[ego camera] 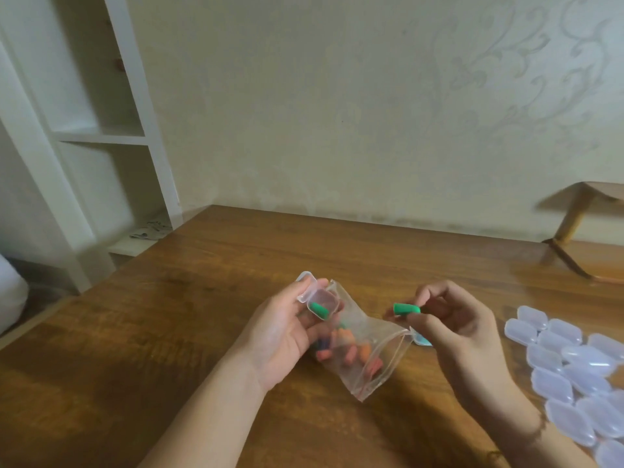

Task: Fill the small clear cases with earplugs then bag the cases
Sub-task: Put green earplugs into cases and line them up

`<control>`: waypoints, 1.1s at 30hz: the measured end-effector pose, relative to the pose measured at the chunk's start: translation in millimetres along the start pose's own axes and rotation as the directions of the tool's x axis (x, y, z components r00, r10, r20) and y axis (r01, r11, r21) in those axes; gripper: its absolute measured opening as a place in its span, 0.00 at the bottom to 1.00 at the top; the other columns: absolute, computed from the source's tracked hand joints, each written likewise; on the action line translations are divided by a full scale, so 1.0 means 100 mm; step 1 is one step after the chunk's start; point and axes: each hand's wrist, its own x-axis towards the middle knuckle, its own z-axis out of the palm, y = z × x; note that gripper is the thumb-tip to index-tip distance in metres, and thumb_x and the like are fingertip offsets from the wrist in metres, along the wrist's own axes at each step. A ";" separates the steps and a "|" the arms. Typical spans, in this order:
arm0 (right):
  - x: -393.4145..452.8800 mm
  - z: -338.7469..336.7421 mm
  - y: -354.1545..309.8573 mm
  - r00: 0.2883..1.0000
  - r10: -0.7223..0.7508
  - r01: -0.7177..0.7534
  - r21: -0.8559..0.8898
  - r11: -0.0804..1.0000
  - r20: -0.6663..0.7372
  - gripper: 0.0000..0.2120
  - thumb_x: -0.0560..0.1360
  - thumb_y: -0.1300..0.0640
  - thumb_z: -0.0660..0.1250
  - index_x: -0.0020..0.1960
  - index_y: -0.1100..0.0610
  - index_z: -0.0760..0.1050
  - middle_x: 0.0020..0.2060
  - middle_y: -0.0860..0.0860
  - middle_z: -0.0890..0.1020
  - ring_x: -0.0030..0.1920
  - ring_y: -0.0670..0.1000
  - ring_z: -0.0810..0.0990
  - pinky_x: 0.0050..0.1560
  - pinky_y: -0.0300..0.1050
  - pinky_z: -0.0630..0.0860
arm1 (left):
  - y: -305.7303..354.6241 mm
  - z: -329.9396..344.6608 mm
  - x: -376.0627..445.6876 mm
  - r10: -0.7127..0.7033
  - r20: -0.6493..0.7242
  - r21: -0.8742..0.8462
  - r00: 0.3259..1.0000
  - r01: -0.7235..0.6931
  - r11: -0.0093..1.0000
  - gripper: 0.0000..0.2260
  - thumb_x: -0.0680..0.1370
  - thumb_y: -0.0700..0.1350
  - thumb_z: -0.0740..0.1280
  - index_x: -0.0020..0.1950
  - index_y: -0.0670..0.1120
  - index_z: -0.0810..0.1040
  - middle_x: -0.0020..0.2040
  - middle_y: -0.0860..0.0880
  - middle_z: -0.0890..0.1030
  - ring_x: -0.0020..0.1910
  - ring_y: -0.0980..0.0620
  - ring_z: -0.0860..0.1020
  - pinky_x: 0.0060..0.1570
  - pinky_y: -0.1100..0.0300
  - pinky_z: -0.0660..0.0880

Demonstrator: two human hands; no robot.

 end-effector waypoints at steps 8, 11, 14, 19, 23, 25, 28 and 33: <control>-0.08 0.13 0.06 0.942 -0.263 0.336 -0.584 0.739 0.209 0.10 0.74 0.60 0.71 0.51 0.46 0.82 0.37 0.38 0.79 0.40 0.41 0.78 0.38 0.27 0.71 | -0.17 0.16 -0.12 -0.099 0.310 -0.002 0.946 0.104 0.995 0.23 0.79 0.46 0.66 0.71 0.37 0.71 0.67 0.31 0.74 0.60 0.39 0.78 0.58 0.47 0.78; -0.09 0.17 0.11 0.918 -0.262 0.395 -0.650 0.649 0.297 0.09 0.75 0.55 0.69 0.55 0.49 0.78 0.40 0.34 0.73 0.39 0.39 0.76 0.38 0.31 0.73 | -0.20 0.19 -0.14 -0.078 0.341 -0.003 0.937 0.084 0.996 0.23 0.79 0.45 0.66 0.71 0.36 0.70 0.67 0.31 0.74 0.60 0.39 0.78 0.54 0.49 0.80; -0.08 0.16 0.12 0.900 -0.276 0.436 -0.683 0.585 0.338 0.06 0.75 0.54 0.69 0.50 0.48 0.74 0.39 0.36 0.72 0.37 0.39 0.74 0.35 0.36 0.75 | -0.22 0.19 -0.14 -0.064 0.354 0.003 0.933 0.067 0.998 0.20 0.78 0.45 0.66 0.67 0.36 0.75 0.64 0.31 0.77 0.59 0.39 0.78 0.55 0.48 0.79; -0.08 0.16 0.17 0.904 -0.271 0.427 -0.705 0.566 0.330 0.04 0.76 0.47 0.63 0.45 0.46 0.73 0.37 0.38 0.73 0.37 0.42 0.74 0.34 0.41 0.75 | -0.21 0.19 -0.14 -0.084 0.355 0.014 0.931 0.085 0.996 0.18 0.79 0.47 0.65 0.65 0.37 0.77 0.59 0.34 0.80 0.59 0.40 0.79 0.57 0.49 0.79; -0.05 0.12 0.15 0.935 -0.302 0.351 -0.605 0.715 0.185 0.05 0.78 0.50 0.62 0.46 0.45 0.75 0.37 0.40 0.78 0.38 0.44 0.77 0.37 0.32 0.70 | -0.18 0.17 -0.13 -0.089 0.348 0.005 0.933 0.093 0.996 0.26 0.79 0.54 0.66 0.70 0.38 0.72 0.63 0.34 0.77 0.60 0.41 0.79 0.57 0.50 0.79; -0.03 0.09 0.13 0.949 -0.296 0.302 -0.572 0.763 0.106 0.08 0.79 0.48 0.60 0.45 0.46 0.76 0.37 0.42 0.79 0.38 0.44 0.77 0.35 0.30 0.68 | -0.17 0.18 -0.13 -0.069 0.337 0.012 0.939 0.069 0.998 0.22 0.79 0.49 0.67 0.69 0.39 0.73 0.62 0.34 0.79 0.60 0.39 0.80 0.57 0.51 0.80; -0.02 0.06 0.11 0.969 -0.237 0.242 -0.511 0.825 0.076 0.14 0.79 0.42 0.57 0.45 0.47 0.77 0.38 0.41 0.80 0.37 0.45 0.78 0.34 0.31 0.69 | -0.20 0.19 -0.15 0.011 0.307 0.229 0.952 -0.085 0.970 0.18 0.77 0.36 0.68 0.67 0.47 0.75 0.56 0.45 0.85 0.58 0.45 0.82 0.58 0.53 0.79; -0.03 0.07 0.11 0.971 -0.154 0.231 -0.550 0.802 0.183 0.08 0.75 0.44 0.65 0.47 0.46 0.80 0.40 0.41 0.80 0.41 0.46 0.78 0.37 0.33 0.71 | -0.27 0.21 -0.22 0.242 0.390 0.514 0.888 -0.428 0.743 0.34 0.77 0.35 0.70 0.74 0.63 0.62 0.64 0.57 0.80 0.63 0.53 0.79 0.62 0.50 0.77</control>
